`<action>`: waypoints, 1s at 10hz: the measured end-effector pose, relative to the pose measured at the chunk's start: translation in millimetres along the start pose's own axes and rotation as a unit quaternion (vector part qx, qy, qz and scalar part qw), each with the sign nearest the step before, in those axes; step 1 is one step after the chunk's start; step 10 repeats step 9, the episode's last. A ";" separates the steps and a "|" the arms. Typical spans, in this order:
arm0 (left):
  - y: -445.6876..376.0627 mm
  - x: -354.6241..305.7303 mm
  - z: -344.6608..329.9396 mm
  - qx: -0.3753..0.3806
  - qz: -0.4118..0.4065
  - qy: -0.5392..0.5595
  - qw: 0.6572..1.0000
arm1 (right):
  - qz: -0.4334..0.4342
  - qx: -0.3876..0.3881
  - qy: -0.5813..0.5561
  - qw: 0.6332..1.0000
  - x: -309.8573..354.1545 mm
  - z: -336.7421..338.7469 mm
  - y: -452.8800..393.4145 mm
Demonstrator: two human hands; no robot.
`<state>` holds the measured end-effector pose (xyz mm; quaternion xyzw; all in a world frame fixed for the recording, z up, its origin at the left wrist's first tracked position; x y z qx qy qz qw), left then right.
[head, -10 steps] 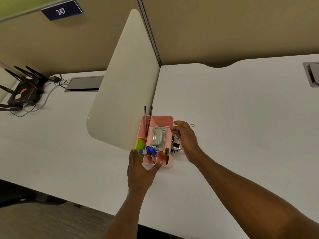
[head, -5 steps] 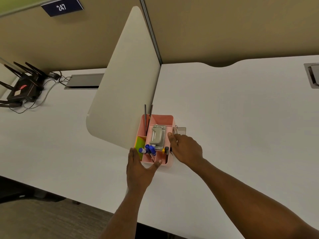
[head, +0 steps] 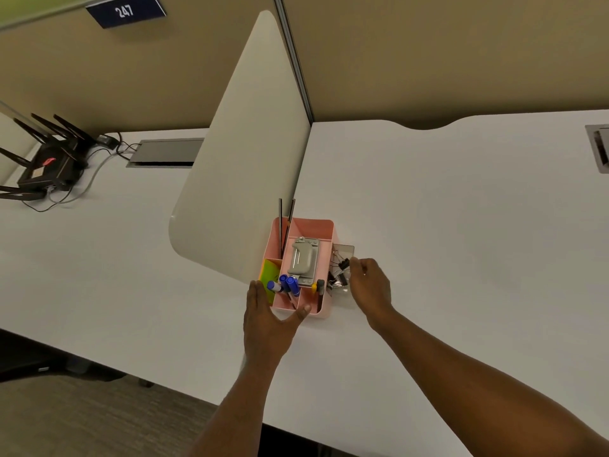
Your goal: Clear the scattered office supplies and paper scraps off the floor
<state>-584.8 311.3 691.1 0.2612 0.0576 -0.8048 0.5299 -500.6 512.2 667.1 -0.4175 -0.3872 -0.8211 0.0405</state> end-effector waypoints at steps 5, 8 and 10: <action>0.2 -7.2 1.5 0.011 -0.003 0.036 0.999 | 0.062 0.106 0.056 0.991 -23.7 1.1 17.9; 7.8 -0.4 13.0 0.008 -0.020 0.075 0.997 | 0.083 0.028 0.083 0.993 -76.1 30.6 58.8; 21.0 13.1 13.2 0.006 -0.021 0.087 0.996 | 0.104 -0.011 0.063 0.993 -90.2 37.8 78.0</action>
Point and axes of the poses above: each hand's wrist, its own y-axis away from the middle knuckle, its own z-axis out of the back of the hand, x = y × z, the point moved 3 cm from there along -y, towards the middle knuckle, and after that the axes turned 9 degrees about -z, right-handed, at the moved point
